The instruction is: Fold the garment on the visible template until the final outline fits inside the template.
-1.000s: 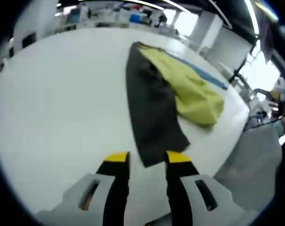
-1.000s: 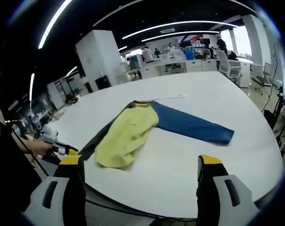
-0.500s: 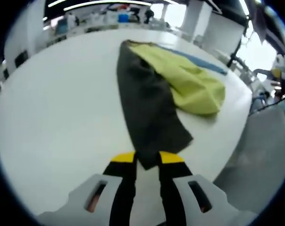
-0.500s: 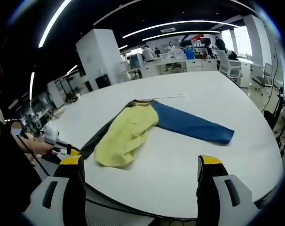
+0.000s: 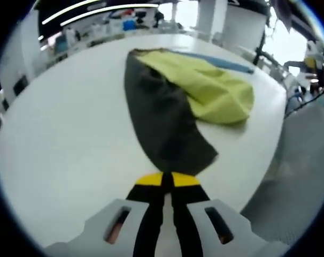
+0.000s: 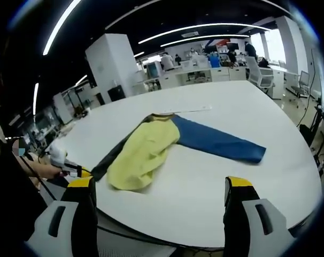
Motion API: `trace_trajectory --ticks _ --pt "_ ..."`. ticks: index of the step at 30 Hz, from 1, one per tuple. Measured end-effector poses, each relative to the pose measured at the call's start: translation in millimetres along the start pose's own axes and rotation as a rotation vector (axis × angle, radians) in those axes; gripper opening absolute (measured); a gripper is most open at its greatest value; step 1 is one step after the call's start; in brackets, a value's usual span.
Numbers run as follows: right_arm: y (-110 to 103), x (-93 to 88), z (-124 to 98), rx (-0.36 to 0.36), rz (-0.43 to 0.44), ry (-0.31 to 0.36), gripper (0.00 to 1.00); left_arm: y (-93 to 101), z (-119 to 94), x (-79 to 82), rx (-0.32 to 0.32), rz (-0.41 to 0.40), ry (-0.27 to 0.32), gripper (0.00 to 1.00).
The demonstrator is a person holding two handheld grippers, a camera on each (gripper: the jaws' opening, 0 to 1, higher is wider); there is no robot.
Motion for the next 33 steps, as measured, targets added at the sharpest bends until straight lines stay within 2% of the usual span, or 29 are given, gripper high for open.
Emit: trace_trajectory --ticks 11,22,33 --pt "0 1.6 -1 -0.001 0.003 0.004 1.00 -7.6 -2 1.2 -0.034 -0.047 -0.018 0.00" --pt "-1 5.1 2 0.002 0.004 0.010 1.00 -41.8 -20 8.0 -0.092 -0.062 -0.034 0.00" --pt "-2 6.1 5 0.002 -0.001 -0.003 1.00 -85.7 -31 14.2 -0.057 -0.009 -0.069 0.00"
Point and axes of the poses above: the point that each gripper's makers call its tool centre point, and the gripper's own axes: z roughly forward along the fingers, y roughly to its right, x roughly out of its top, the point moved 9 cm from there along -z, roughly backward along the fingers, and after that the axes turned 14 degrees about -y, right-handed, at the moved point
